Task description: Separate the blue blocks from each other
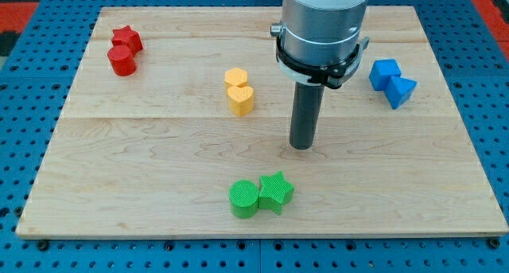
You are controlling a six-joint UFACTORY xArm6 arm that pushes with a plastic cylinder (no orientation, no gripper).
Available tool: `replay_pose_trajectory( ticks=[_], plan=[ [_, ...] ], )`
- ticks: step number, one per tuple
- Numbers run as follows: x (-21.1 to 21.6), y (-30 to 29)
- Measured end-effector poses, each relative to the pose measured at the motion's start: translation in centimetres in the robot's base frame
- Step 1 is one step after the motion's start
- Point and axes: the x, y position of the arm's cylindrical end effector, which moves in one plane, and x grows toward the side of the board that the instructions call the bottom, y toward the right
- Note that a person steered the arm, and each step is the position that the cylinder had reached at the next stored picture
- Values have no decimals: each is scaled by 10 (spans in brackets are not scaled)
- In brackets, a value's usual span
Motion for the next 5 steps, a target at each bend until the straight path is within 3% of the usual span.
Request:
replay_pose_trajectory(
  ticks=[5],
  plan=[
    [-2, -4]
  ],
)
